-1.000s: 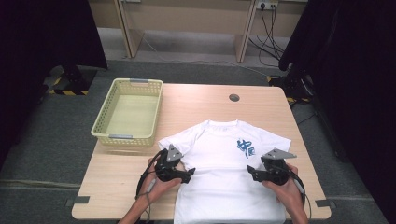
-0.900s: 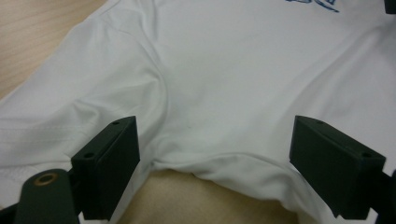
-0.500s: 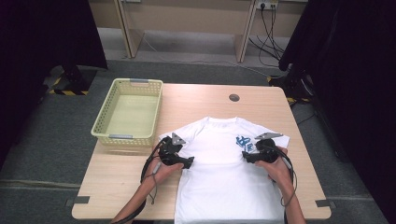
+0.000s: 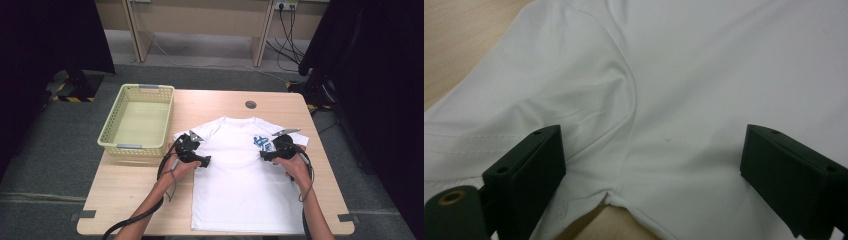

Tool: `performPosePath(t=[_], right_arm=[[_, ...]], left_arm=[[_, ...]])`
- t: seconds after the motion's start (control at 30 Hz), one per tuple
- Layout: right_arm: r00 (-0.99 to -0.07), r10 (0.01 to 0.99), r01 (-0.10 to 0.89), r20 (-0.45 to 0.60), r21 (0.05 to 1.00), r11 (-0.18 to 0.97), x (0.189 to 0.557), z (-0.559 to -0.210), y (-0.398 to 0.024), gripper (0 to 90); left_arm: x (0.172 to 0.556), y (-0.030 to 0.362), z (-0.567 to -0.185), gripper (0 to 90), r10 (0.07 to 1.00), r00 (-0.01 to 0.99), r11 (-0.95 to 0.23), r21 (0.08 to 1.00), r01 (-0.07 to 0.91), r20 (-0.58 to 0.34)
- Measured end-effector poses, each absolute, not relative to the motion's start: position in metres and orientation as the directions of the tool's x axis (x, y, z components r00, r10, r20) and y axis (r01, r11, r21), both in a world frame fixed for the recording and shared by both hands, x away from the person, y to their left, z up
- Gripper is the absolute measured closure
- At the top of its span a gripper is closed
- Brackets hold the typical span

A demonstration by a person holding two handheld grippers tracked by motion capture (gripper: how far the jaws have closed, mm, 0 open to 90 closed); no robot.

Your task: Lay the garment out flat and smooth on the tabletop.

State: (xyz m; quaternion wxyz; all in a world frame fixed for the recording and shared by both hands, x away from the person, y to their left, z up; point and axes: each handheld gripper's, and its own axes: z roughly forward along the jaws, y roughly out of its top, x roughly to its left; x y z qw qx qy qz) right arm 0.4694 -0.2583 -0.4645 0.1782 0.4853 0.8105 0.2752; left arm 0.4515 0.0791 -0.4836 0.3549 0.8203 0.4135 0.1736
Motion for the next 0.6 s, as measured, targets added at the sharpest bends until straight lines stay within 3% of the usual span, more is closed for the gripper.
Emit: performPosePath(t=[0.6], right_arm=[[-0.436, 0.900, 0.685, -0.017, 0.642, 0.344, 0.482, -0.466, -0.261, 26.6]], left_arm=[[0.469, 0.078, -0.488, 8.0, 0.808, 0.590, -0.377, 0.762, 0.526, -0.007]])
